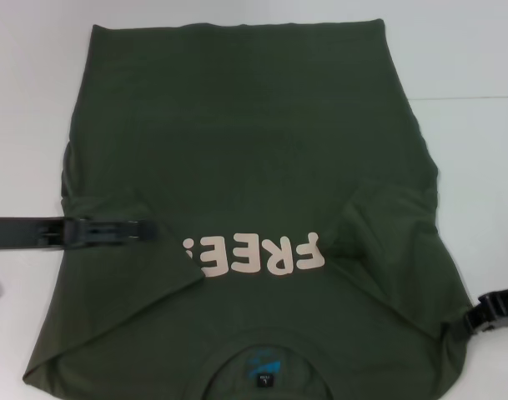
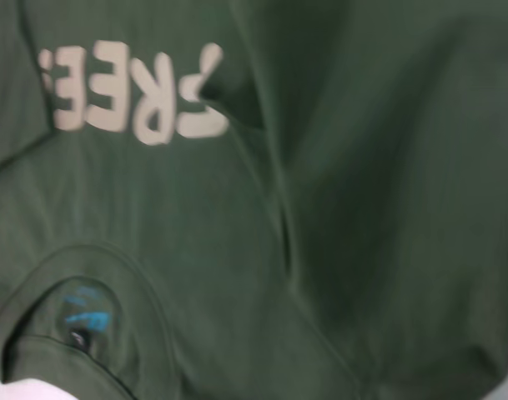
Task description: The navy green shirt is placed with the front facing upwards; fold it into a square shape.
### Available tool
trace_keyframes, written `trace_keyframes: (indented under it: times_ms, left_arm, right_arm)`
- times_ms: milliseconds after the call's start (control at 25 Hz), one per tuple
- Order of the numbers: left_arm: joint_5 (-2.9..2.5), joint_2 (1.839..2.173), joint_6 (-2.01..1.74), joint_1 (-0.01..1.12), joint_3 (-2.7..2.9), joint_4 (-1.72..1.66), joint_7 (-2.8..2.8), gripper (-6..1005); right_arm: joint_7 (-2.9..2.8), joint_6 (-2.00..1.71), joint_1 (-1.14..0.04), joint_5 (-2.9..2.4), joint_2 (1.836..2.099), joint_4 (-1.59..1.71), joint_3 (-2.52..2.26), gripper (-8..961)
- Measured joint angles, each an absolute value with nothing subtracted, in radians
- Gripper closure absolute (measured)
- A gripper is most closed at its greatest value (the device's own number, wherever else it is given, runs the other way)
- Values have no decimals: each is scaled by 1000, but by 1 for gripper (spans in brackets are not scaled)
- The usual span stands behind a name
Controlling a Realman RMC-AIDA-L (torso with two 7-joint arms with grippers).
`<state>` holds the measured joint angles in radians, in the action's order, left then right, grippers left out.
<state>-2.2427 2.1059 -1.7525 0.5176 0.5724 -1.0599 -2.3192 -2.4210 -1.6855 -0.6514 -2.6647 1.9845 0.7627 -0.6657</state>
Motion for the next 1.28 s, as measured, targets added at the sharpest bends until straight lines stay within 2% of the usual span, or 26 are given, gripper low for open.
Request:
trace_keyframes:
  times_ms: [240,320,1280]
  left_arm:
    - [-2463,2066,-1919,536,449,-1156,-2569,148]
    - [-2530,2064,-1939,541,446,-1160,-2615,148]
    - [-2790,2064,-1817,525,426,-1051,-2633,159]
  right_arm:
    - [-2361,-1673,-642,-2616,1994,759,-663,915]
    - [-2345,-1669,-639,-2603,1997,757,-662,914]
    - [-2310,-1660,-655,-2589,2011,755,-669,915]
